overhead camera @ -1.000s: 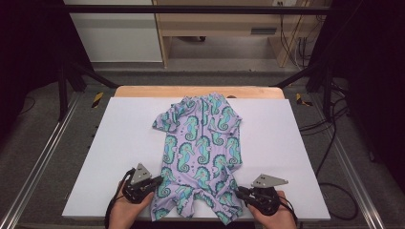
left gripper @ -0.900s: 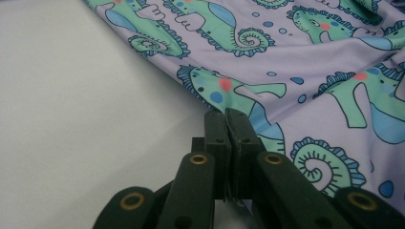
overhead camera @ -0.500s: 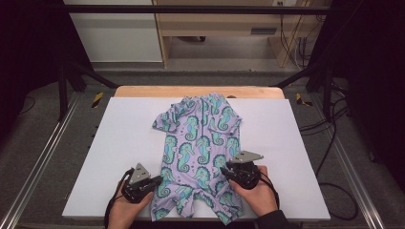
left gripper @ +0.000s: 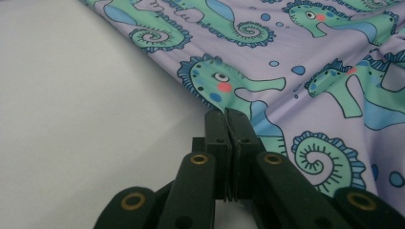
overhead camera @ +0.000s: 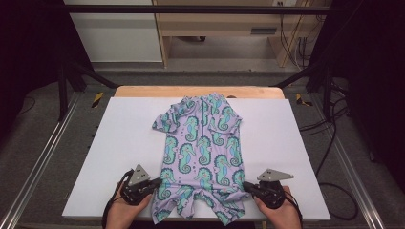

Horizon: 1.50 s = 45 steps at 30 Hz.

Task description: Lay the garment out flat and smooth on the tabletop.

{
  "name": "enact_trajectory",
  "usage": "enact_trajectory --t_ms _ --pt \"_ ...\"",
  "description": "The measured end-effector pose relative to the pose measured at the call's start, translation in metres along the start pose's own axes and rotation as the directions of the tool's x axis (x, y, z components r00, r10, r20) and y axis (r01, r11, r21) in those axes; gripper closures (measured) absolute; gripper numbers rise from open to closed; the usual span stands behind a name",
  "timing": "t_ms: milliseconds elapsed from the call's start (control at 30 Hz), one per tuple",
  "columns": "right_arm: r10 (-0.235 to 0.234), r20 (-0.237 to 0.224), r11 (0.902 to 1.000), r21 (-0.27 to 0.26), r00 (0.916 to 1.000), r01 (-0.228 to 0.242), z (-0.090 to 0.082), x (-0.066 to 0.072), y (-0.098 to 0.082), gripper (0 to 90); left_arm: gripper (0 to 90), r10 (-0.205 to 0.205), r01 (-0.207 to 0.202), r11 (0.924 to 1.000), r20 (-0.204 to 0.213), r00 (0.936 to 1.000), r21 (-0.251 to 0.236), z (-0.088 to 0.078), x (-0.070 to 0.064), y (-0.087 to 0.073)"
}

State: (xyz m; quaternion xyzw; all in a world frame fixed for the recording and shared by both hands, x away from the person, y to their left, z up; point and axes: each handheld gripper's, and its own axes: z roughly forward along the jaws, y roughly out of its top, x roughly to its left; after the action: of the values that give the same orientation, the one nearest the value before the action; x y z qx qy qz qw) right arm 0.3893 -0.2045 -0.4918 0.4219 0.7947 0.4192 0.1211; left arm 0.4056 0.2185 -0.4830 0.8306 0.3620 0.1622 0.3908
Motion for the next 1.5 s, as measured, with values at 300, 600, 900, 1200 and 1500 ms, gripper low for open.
enact_trajectory --t_ms 300,600,900,1200,1500 --pt "-0.048 0.026 0.9924 -0.112 0.9985 0.051 -0.007 0.014 0.011 63.1 81.0 -0.003 0.001 0.9975 -0.031 0.9995 -0.071 -0.009 -0.002 0.001" --pt "-0.214 -0.115 0.9751 -0.085 0.9701 0.205 0.019 0.070 0.037 64.4 68.3 0.040 -0.029 0.9902 0.072 0.9966 -0.136 -0.012 -0.040 0.017" --pt "-0.269 -0.178 0.9600 0.031 0.9466 0.278 0.048 0.090 0.032 66.0 67.1 0.077 -0.059 0.9917 0.161 0.9839 -0.115 0.000 -0.063 0.019" --pt "-0.279 -0.190 0.9523 0.072 0.9415 0.297 0.051 0.092 0.033 88.6 67.6 0.058 -0.043 0.9930 0.140 0.9884 -0.110 -0.001 -0.055 0.016" --pt "-0.291 -0.291 0.9439 0.068 0.9115 0.323 0.044 0.109 0.033 89.3 67.8 0.016 -0.005 0.9925 0.088 0.9960 -0.122 -0.008 -0.036 0.012"
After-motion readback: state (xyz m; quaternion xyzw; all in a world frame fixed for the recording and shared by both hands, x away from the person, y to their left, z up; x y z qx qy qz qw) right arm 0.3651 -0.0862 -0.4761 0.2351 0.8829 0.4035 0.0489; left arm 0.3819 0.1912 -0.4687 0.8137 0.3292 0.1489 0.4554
